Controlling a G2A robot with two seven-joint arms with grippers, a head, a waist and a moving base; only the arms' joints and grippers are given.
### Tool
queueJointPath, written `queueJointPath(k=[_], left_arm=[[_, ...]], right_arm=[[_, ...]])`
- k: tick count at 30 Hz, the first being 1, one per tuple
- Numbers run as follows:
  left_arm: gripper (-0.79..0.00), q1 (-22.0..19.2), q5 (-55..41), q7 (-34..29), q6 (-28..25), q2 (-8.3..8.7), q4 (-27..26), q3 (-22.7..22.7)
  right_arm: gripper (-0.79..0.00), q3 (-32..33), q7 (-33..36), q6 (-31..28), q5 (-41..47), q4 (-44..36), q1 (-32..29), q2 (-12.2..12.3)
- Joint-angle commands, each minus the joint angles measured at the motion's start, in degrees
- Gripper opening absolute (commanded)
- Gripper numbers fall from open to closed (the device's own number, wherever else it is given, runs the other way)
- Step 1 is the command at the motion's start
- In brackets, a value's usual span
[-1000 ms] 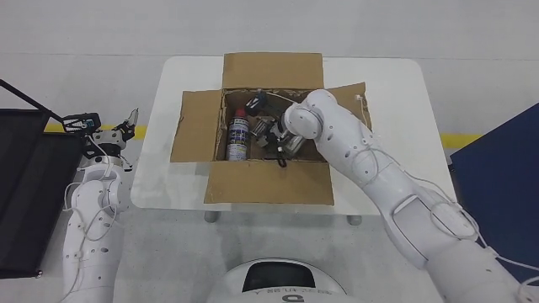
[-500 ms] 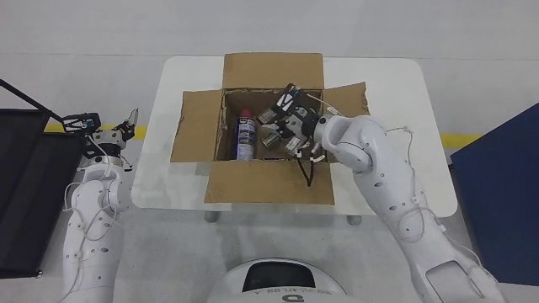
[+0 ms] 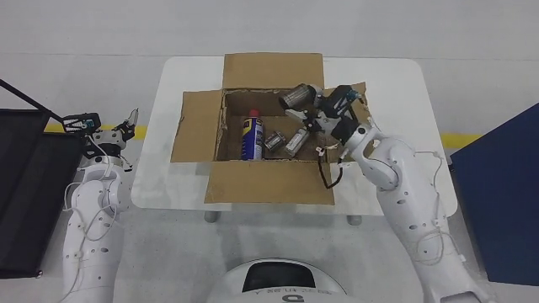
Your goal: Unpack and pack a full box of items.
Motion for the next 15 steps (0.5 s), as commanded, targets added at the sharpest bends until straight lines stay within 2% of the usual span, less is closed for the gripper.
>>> queueJointPath(k=[1,5,9,15], left_arm=[[0.0,0.0,0.0,0.0,0.0,0.0,0.0,0.0],[0.0,0.0,0.0,0.0,0.0,0.0,0.0,0.0],[0.0,0.0,0.0,0.0,0.0,0.0,0.0,0.0],[0.0,0.0,0.0,0.0,0.0,0.0,0.0,0.0]], right_arm=[[-0.785,1.84,-2.81,-0.95,0.14,-0.59,-2.0,0.33],[-0.785,6.86,-9.67,-1.19,-0.58,-2.64,-7.72,1.09],[-0.785,11.3,-14.87,3.78,-1.63,-4.9,-13.55,1.43],[-0.785,15.58,-21.64,6.18,0.35,-4.71,-18.54,1.61]])
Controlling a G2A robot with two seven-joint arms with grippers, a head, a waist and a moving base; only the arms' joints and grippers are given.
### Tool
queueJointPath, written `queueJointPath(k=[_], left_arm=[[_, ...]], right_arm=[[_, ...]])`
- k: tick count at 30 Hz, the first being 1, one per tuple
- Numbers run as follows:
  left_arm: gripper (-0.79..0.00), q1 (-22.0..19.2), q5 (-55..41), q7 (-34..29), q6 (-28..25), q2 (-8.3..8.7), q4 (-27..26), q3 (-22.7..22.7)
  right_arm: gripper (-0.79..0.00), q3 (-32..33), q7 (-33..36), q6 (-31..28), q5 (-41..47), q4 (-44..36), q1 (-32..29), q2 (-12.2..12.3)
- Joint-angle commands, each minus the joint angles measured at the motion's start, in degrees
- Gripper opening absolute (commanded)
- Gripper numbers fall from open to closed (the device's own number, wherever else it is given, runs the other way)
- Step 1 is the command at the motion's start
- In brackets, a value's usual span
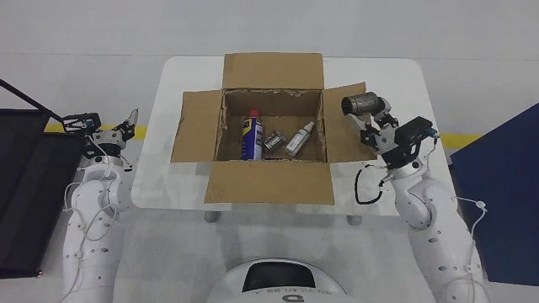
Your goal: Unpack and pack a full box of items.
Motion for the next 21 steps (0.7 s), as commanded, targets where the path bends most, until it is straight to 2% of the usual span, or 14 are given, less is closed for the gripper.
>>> queueJointPath(k=[1,10,14,21], left_arm=[[0.0,0.0,0.0,0.0,0.0,0.0,0.0,0.0],[0.0,0.0,0.0,0.0,0.0,0.0,0.0,0.0],[0.0,0.0,0.0,0.0,0.0,0.0,0.0,0.0],[0.0,0.0,0.0,0.0,0.0,0.0,0.0,0.0]], right_arm=[[-0.785,0.66,-2.27,0.13,1.35,0.09,-0.72,-0.04],[-0.785,0.66,-2.27,0.13,1.35,0.09,-0.72,-0.04],[-0.785,0.05,-0.24,1.48,1.38,0.09,0.12,-0.11],[-0.785,7.77,-0.38,0.79,7.79,3.77,-3.09,0.44]])
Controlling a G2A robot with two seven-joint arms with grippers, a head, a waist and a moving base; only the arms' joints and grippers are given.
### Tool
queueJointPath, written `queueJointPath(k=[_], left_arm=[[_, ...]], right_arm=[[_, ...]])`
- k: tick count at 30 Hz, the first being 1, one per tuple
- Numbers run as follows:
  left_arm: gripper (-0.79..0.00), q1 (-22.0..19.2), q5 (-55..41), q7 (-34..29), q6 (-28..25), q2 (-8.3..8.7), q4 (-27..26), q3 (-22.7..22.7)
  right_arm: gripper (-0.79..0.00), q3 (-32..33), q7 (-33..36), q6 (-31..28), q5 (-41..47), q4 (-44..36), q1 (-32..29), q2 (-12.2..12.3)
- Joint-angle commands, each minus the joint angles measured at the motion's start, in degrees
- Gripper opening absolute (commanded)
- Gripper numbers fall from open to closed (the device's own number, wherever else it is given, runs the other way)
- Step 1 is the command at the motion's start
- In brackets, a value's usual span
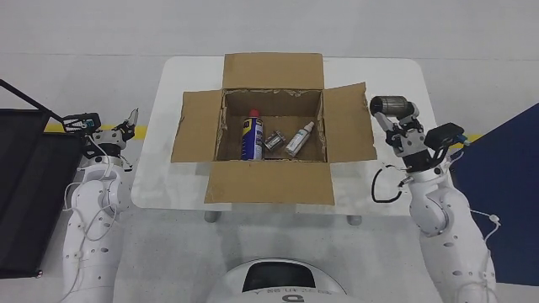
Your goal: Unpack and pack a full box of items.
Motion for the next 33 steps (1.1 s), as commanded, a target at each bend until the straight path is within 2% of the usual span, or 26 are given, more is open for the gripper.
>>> queueJointPath(k=[1,4,10,14,19,24,33], left_arm=[[0.0,0.0,0.0,0.0,0.0,0.0,0.0,0.0],[0.0,0.0,0.0,0.0,0.0,0.0,0.0,0.0],[0.0,0.0,0.0,0.0,0.0,0.0,0.0,0.0],[0.0,0.0,0.0,0.0,0.0,0.0,0.0,0.0],[0.0,0.0,0.0,0.0,0.0,0.0,0.0,0.0],[0.0,0.0,0.0,0.0,0.0,0.0,0.0,0.0],[0.0,0.0,0.0,0.0,0.0,0.0,0.0,0.0]], right_arm=[[-0.785,1.86,0.73,0.75,0.9,0.88,-0.9,0.1],[-0.785,4.11,5.43,1.71,2.35,2.57,-1.44,0.36],[-0.785,6.23,24.25,5.88,5.92,5.3,1.16,0.98],[-0.785,5.65,31.59,7.15,4.56,7.54,4.1,1.35],[-0.785,4.05,36.01,11.49,3.51,11.66,8.16,1.37],[-0.785,2.6,38.75,12.48,2.93,15.7,11.6,1.47],[-0.785,0.78,40.95,15.27,1.53,18.09,13.84,1.48]])
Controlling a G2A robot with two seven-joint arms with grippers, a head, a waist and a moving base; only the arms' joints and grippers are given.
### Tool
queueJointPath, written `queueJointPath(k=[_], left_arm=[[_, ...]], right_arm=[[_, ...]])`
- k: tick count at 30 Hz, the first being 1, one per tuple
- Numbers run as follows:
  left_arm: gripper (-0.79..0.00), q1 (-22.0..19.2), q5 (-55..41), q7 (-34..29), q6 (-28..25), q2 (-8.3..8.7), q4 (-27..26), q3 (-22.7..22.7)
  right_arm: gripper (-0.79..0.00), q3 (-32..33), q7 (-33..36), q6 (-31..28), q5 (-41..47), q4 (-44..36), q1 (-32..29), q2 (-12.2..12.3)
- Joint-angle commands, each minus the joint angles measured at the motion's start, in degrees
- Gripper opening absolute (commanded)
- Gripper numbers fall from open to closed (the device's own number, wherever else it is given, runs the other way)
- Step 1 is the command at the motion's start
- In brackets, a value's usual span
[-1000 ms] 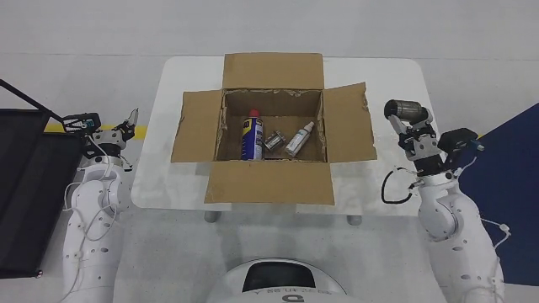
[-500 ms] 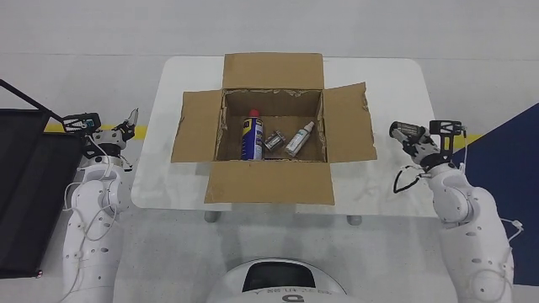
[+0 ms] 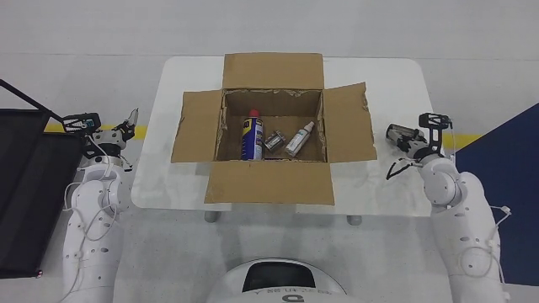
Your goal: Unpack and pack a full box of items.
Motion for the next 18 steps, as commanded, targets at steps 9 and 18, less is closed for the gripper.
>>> queueJointPath(k=[9,18], left_arm=[[0.0,0.0,0.0,0.0,0.0,0.0,0.0,0.0],[0.0,0.0,0.0,0.0,0.0,0.0,0.0,0.0]], right_arm=[[-0.785,-1.2,0.93,2.05,-0.99,-0.03,0.17,0.02],[-0.785,-1.9,2.14,3.2,-1.49,-1.03,-0.34,0.08]])
